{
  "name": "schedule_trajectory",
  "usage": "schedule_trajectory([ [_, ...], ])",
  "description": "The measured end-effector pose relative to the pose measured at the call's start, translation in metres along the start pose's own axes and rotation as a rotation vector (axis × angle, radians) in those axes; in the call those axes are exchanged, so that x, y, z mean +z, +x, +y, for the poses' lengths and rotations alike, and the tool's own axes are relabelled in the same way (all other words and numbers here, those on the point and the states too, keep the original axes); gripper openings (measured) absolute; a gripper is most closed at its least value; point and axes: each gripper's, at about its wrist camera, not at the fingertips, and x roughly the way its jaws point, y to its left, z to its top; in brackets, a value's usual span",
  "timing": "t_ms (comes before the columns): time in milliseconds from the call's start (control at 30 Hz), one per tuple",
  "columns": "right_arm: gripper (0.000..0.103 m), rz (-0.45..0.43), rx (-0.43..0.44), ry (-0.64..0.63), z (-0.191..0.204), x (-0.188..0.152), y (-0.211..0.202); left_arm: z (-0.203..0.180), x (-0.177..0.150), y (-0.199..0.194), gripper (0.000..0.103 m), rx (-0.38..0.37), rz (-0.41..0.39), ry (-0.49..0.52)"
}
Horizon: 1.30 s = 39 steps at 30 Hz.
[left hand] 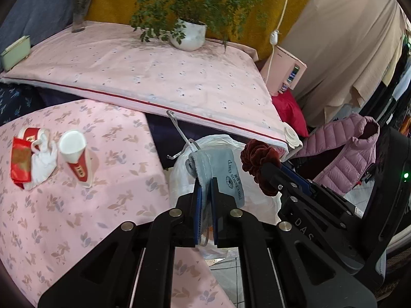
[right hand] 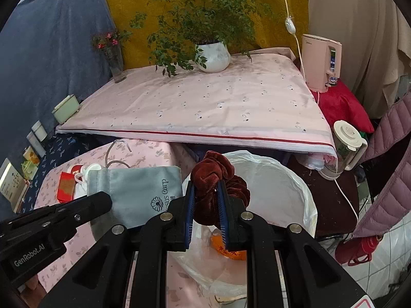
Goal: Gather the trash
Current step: 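Carry grey pouch and scrunchie over the bin and release both, then move both tools back over the table toward the red box and cup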
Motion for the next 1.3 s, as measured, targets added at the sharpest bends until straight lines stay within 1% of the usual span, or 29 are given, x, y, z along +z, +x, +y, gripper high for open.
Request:
schedule_trajectory([
  [67, 0.018, -0.006, -0.014, 0.008, -0.006, 0.002, -0.001, -0.007, 0.001, 0.007, 0.008, -0.010, 0.009, 0.010],
  [100, 0.022, -0.012, -0.025, 0.013, -0.008, 0.002, -0.002, -0.009, 0.002, 0.009, 0.010, -0.016, 0.007, 0.010],
  [133, 0.022, -0.021, -0.041, 0.019, -0.010, 0.003, -0.003, -0.010, 0.002, 0.010, 0.022, -0.011, 0.004, 0.006],
  [167, 0.028, -0.024, -0.045, 0.025, -0.013, 0.003, -0.003, -0.011, 0.003, 0.011, 0.033, 0.004, 0.000, 0.000],
  [200, 0.036, -0.029, -0.046, 0.033, -0.015, 0.004, -0.004, -0.011, 0.003, 0.011, 0.051, 0.019, -0.005, -0.005],
  [233, 0.037, -0.033, -0.053, 0.042, -0.017, 0.005, -0.004, -0.010, 0.003, 0.010, 0.053, 0.037, -0.021, -0.013],
  [267, 0.041, -0.034, -0.053, 0.045, -0.018, 0.005, -0.003, -0.009, 0.003, 0.010, 0.054, 0.038, -0.022, -0.011],
  [400, 0.041, -0.024, -0.047, 0.050, -0.018, 0.007, 0.002, -0.003, 0.006, 0.009, 0.054, 0.047, -0.023, -0.022],
  [600, 0.043, -0.006, -0.024, 0.025, -0.002, 0.005, 0.011, 0.015, 0.005, 0.005, 0.054, 0.075, -0.024, -0.050],
  [1033, 0.048, 0.031, 0.044, -0.067, 0.058, -0.002, 0.026, 0.078, -0.007, -0.013, 0.054, 0.143, -0.030, -0.177],
  [1167, 0.052, 0.035, 0.059, -0.098, 0.077, -0.004, 0.028, 0.096, -0.013, -0.018, 0.054, 0.160, -0.032, -0.213],
  [1300, 0.053, 0.043, 0.074, -0.121, 0.093, -0.006, 0.031, 0.117, -0.020, -0.024, 0.054, 0.177, -0.030, -0.255],
])
